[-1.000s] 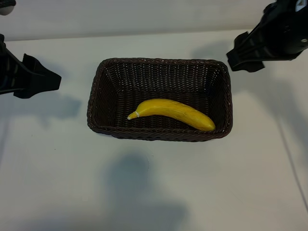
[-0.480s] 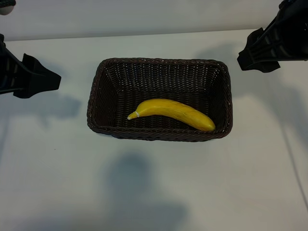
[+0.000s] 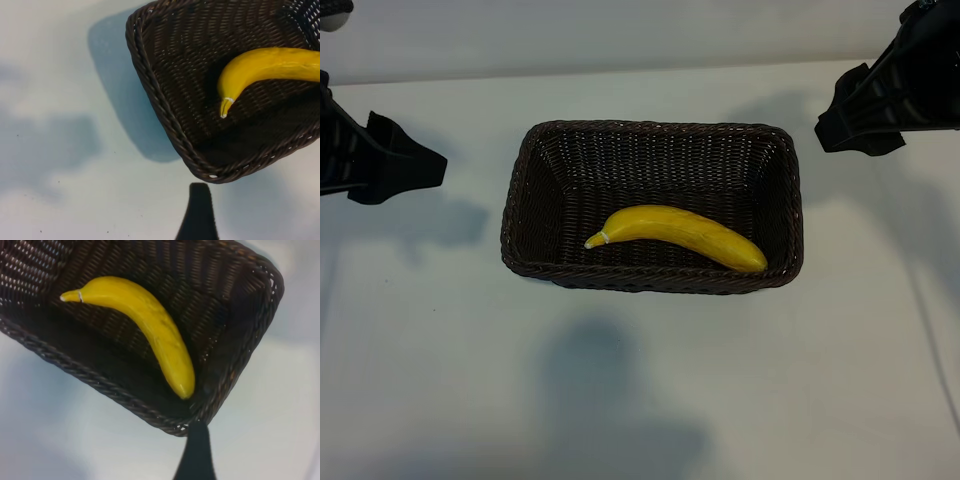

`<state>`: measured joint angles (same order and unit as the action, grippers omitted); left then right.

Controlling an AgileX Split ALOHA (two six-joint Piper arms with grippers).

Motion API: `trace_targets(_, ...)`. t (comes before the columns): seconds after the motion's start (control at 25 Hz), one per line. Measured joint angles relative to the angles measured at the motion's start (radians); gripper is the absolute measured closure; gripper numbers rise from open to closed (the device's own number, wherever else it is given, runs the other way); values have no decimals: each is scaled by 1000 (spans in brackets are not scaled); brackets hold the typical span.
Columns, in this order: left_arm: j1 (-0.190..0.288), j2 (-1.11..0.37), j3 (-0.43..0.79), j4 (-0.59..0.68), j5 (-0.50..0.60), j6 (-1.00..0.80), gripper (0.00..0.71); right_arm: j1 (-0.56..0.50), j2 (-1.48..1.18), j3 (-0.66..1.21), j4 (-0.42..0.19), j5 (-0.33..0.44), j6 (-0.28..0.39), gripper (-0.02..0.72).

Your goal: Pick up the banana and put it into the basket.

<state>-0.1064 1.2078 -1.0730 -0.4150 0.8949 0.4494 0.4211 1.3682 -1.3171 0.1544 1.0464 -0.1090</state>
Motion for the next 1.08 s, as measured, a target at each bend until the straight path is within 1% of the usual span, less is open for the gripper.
trace_targets(0.56, 0, 0, 0, 0, -2, 5, 100, 0, 0, 0, -6, -2, 0, 104)
trace_targets(1.08, 0, 0, 0, 0, -2, 4, 100, 0, 0, 0, -7, -23, 3, 107)
